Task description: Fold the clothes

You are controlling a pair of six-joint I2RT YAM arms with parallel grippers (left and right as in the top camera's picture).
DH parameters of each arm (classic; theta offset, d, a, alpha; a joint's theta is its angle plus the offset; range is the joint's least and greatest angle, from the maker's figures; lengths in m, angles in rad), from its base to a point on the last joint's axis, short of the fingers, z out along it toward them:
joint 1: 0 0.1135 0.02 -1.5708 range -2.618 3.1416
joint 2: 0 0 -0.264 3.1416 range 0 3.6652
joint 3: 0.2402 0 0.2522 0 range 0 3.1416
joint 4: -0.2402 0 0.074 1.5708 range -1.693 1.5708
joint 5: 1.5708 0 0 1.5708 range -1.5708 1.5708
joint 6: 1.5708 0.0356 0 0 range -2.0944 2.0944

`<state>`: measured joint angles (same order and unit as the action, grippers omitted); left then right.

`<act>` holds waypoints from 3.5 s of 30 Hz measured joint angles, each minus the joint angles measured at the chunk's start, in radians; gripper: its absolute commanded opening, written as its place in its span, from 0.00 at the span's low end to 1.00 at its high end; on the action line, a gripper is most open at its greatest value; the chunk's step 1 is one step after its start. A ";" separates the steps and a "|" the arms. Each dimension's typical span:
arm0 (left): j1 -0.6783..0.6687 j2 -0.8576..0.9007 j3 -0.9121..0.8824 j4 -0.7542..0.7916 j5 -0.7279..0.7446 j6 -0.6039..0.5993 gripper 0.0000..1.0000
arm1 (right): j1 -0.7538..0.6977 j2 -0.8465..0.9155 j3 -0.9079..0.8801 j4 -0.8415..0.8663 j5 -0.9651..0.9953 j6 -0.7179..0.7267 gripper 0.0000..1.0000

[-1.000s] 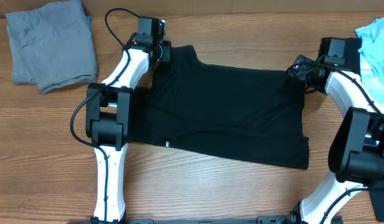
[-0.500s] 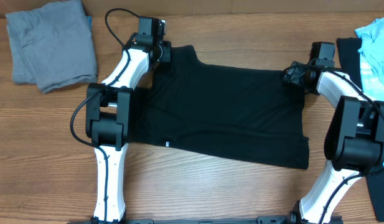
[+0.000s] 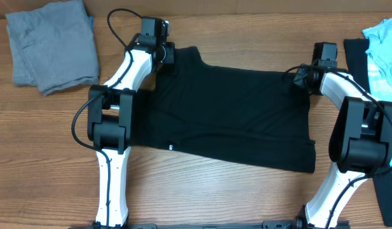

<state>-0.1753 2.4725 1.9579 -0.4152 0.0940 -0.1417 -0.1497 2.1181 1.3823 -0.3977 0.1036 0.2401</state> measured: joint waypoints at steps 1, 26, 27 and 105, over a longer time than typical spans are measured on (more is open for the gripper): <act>0.000 0.000 0.001 -0.001 0.000 0.000 0.04 | 0.000 0.000 0.003 -0.006 0.000 0.004 0.04; 0.005 0.000 0.602 -0.937 -0.001 -0.024 0.04 | 0.000 0.017 0.387 -0.716 0.028 0.217 0.04; 0.008 0.000 0.616 -0.980 0.000 -0.034 0.04 | 0.000 0.010 0.387 -0.742 0.027 0.235 0.04; 0.209 -0.311 -0.220 -1.104 0.058 0.021 0.80 | -0.043 -0.282 -0.126 -1.060 0.049 0.410 1.00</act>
<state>0.0338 2.1620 1.7382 -1.5196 0.1520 -0.1211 -0.1928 1.8366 1.2560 -1.4574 0.1528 0.6498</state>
